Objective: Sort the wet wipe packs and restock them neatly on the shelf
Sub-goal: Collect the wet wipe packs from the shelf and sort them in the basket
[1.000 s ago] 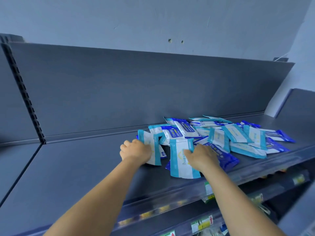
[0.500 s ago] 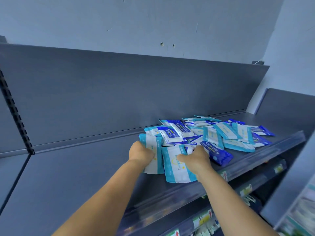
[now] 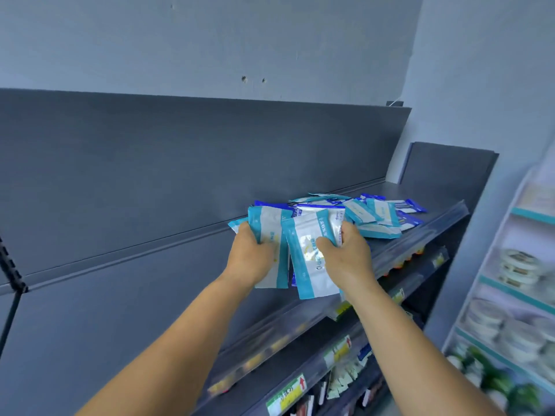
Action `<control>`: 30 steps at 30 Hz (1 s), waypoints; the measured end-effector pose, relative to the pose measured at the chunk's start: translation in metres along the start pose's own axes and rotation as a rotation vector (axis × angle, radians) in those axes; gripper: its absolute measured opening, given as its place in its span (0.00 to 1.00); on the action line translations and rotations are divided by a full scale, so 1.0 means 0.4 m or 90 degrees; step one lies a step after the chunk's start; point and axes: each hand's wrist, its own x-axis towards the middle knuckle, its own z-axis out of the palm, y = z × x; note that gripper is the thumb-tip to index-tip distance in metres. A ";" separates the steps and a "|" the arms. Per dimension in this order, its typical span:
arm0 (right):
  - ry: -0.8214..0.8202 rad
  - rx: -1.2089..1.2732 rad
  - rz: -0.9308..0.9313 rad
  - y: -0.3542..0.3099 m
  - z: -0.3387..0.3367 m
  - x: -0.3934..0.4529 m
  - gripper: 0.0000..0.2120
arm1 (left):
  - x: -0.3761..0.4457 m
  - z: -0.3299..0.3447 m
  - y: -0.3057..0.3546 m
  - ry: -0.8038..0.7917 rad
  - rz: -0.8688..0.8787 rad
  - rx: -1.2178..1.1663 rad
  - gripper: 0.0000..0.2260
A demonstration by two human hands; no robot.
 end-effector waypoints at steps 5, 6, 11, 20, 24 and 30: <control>0.095 0.020 0.015 0.052 -0.149 -0.040 0.09 | -0.047 0.125 0.041 -0.066 0.026 -0.015 0.11; 0.117 0.027 0.010 0.066 -0.186 -0.051 0.09 | -0.059 0.158 0.047 -0.083 0.038 -0.025 0.11; 0.225 0.028 0.034 0.166 -0.391 -0.123 0.06 | -0.150 0.351 0.082 -0.182 0.041 -0.096 0.11; 0.368 0.023 0.142 0.385 -0.833 -0.329 0.03 | -0.453 0.790 0.157 -0.372 -0.016 -0.154 0.12; 0.400 0.025 0.206 0.479 -1.025 -0.438 0.04 | -0.625 0.977 0.182 -0.440 -0.046 -0.125 0.12; 0.468 -0.017 0.283 0.615 -1.253 -0.584 0.02 | -0.857 1.207 0.191 -0.533 -0.065 -0.080 0.11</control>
